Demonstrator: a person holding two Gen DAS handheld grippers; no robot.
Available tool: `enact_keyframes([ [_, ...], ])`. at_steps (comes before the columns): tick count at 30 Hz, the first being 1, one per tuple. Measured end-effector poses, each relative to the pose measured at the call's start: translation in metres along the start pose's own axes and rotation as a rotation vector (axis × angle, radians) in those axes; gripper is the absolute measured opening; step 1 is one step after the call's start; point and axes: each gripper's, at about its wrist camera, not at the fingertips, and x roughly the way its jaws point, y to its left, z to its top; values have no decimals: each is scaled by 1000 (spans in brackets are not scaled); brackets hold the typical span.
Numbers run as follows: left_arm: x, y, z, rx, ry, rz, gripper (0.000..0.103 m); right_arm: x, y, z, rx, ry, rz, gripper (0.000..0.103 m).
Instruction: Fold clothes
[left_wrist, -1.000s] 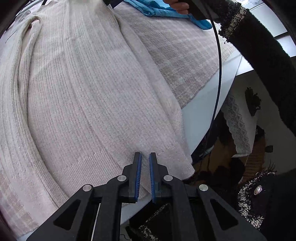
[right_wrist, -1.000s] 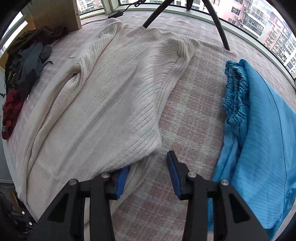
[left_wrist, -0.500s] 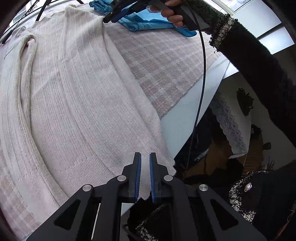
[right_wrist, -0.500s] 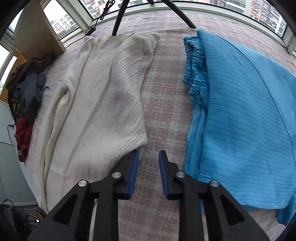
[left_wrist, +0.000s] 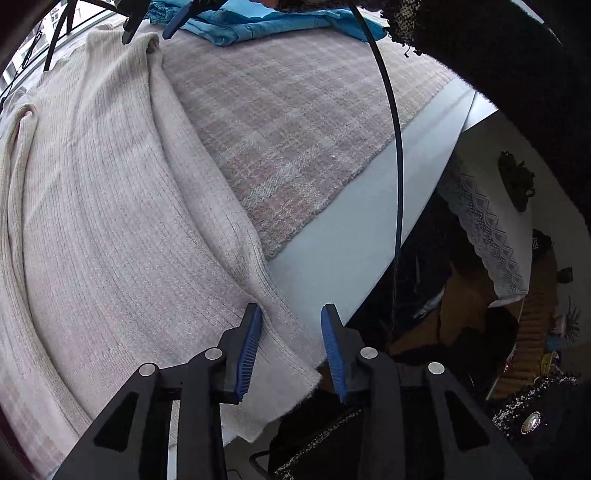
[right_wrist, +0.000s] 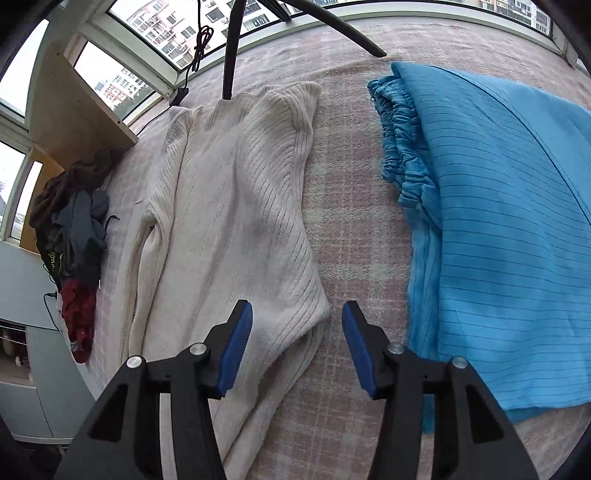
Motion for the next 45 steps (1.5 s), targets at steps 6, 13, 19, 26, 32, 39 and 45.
enact_keyframes([
  [6,-7,33,-7,-144,-29,-155,3,12,8,7,-43,40,-46,35],
  [13,-23,41,-21,-163,-85,-197,4,0,-3,18,-33,30,-85,15],
  [19,-29,42,-18,-203,-102,-146,27,-2,-6,6,-58,45,-67,41],
  [26,-1,6,-2,-76,-39,-2,34,-1,1,5,-89,43,-111,41],
  [32,0,38,-2,-215,-53,-118,4,-4,0,3,-99,34,-143,16],
  [39,-44,87,-45,-442,-208,-255,4,-22,5,8,-13,27,-116,13],
  [45,-66,134,-97,-620,-285,-198,4,-21,65,30,-52,26,-115,13],
])
